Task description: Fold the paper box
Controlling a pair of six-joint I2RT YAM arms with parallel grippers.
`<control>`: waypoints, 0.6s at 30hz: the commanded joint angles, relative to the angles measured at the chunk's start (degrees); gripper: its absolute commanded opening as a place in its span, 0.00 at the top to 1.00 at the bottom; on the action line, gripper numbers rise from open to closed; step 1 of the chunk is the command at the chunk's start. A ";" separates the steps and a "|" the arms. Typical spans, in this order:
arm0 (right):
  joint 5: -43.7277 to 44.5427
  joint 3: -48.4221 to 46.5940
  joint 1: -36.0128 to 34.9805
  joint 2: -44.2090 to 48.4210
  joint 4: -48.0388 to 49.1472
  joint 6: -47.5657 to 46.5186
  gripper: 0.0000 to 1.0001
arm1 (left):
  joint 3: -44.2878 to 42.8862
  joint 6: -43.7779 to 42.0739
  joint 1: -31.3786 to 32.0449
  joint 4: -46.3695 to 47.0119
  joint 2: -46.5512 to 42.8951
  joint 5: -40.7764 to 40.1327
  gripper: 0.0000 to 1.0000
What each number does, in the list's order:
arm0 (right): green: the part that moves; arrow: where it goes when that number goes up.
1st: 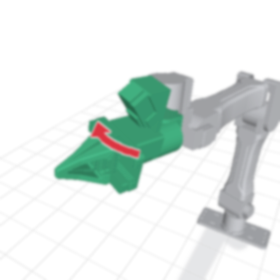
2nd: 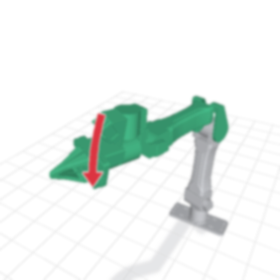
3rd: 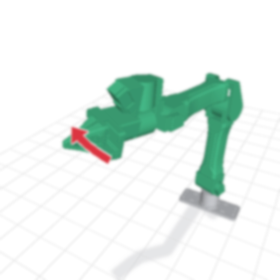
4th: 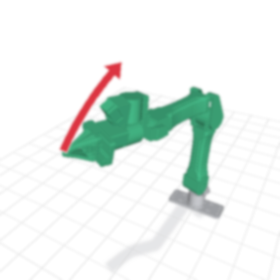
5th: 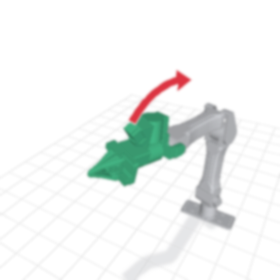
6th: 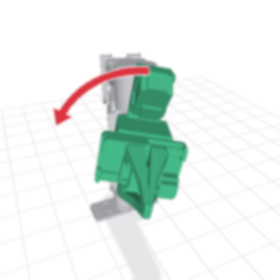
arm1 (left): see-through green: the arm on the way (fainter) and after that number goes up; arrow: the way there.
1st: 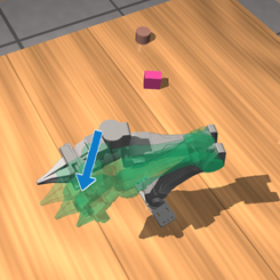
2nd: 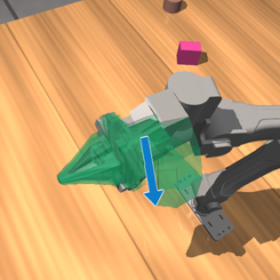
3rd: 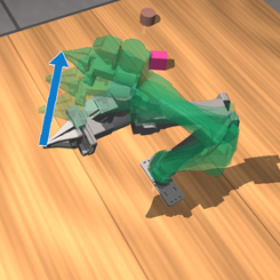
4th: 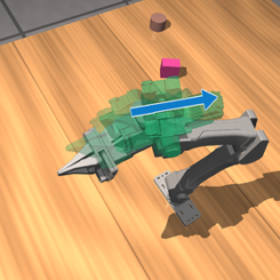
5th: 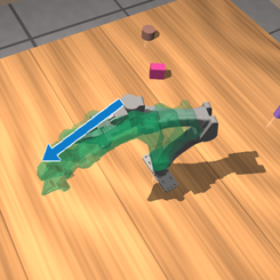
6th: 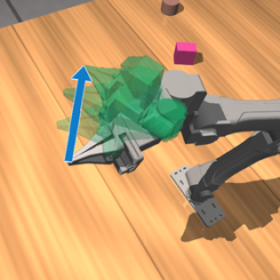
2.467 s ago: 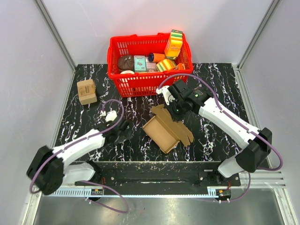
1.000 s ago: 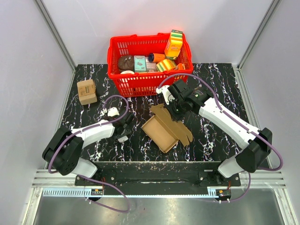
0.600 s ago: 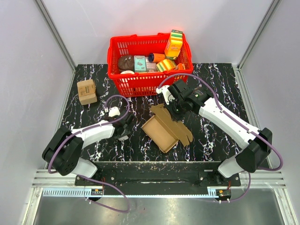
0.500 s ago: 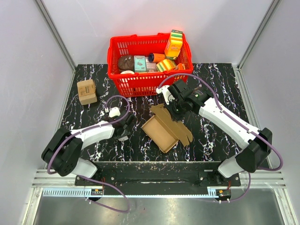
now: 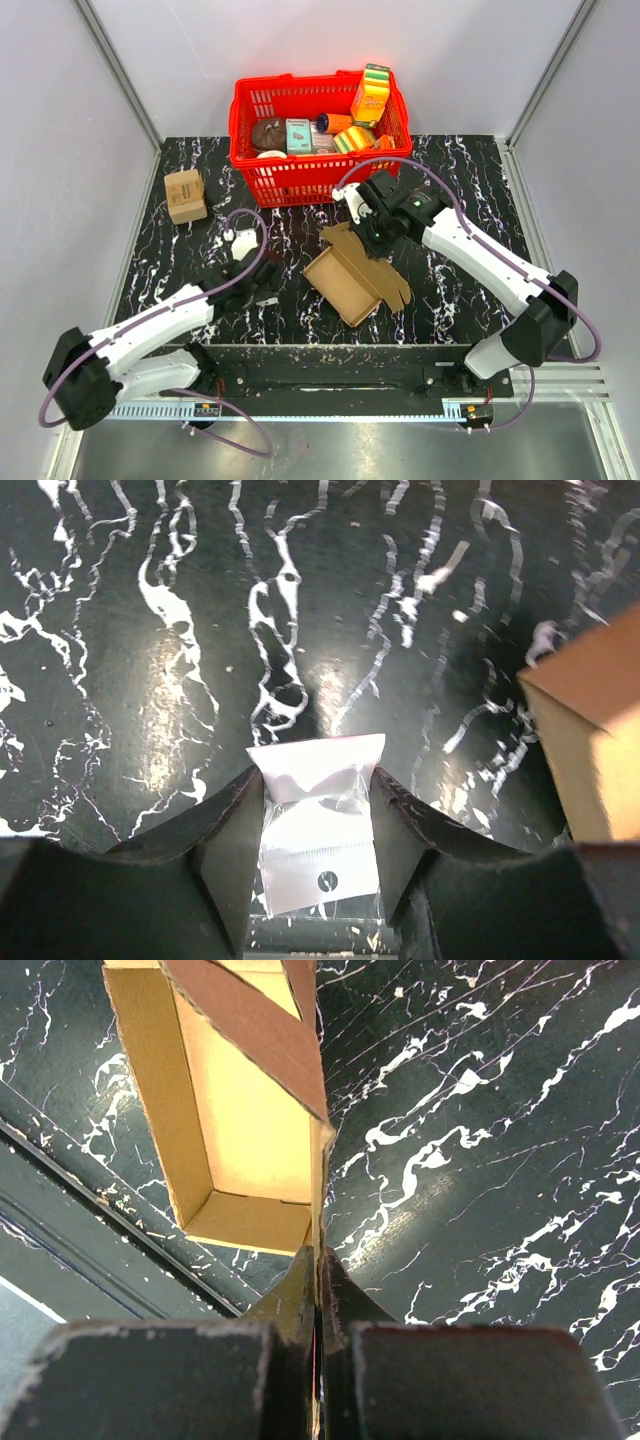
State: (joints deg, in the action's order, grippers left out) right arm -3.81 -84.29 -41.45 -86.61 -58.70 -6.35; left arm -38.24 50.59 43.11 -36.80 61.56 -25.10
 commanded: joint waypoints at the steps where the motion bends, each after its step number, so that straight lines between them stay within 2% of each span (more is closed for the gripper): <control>1: -1.72 -1.75 0.41 -1.37 -1.50 -0.24 1.00 | -3.42 -2.95 7.06 -1.26 -6.70 0.85 0.51; 5: -1.99 -2.19 0.41 -1.81 -2.12 -0.16 1.00 | -6.05 -4.71 14.79 4.43 -8.56 -0.47 0.51; 9: -3.04 -2.19 0.41 -1.98 -2.12 0.02 1.00 | -10.01 -6.37 19.37 7.61 -4.62 -3.37 0.51; 14: -4.80 -2.37 0.41 -2.86 -3.00 0.46 1.00 | -15.36 -9.71 21.13 12.61 5.40 -6.88 0.50; 18: -4.89 -2.81 0.41 -2.95 -4.14 0.55 1.00 | -16.87 -12.52 21.22 17.10 10.76 -6.54 0.49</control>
State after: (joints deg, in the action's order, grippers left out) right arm -7.09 -84.51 -41.41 -89.34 -61.47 -6.11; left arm -52.23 42.00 64.07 -26.41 68.99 -29.02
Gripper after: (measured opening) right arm 0.016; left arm 0.506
